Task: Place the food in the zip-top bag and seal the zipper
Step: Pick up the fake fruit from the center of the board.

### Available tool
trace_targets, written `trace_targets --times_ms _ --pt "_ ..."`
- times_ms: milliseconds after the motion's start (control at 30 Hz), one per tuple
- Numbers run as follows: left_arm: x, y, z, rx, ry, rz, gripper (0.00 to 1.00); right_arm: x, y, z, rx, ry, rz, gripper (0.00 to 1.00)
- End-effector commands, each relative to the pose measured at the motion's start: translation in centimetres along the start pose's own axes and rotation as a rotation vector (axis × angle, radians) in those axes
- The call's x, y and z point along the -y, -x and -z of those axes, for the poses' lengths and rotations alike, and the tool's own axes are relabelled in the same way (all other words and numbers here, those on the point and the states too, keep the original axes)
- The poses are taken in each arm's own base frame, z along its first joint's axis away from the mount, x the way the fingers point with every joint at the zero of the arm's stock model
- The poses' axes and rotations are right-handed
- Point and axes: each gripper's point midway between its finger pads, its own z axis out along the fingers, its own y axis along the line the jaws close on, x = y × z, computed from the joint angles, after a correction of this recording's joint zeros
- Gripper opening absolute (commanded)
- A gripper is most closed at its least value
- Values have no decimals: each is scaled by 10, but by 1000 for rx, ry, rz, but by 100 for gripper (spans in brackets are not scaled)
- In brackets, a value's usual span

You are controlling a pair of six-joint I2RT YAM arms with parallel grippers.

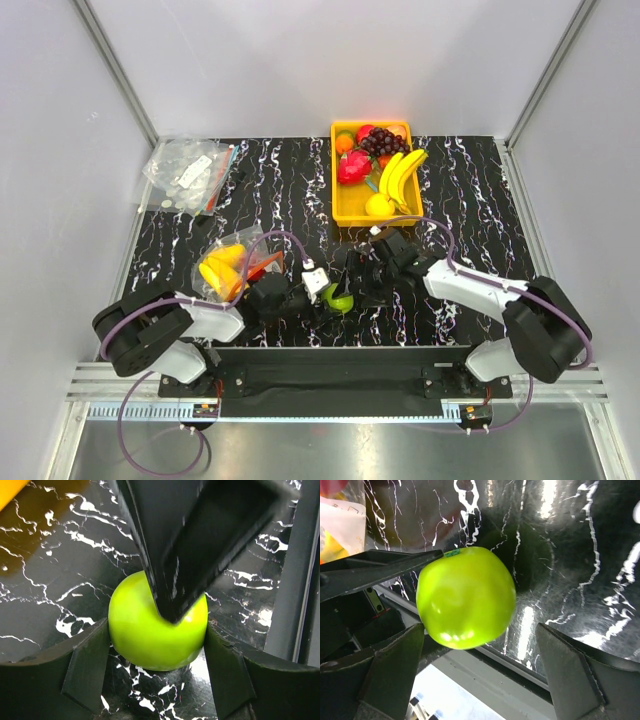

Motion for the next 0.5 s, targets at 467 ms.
trace_targets --times_ms 467 --pt "0 39 -11 127 -2 -67 4 -18 10 -29 9 29 66 96"
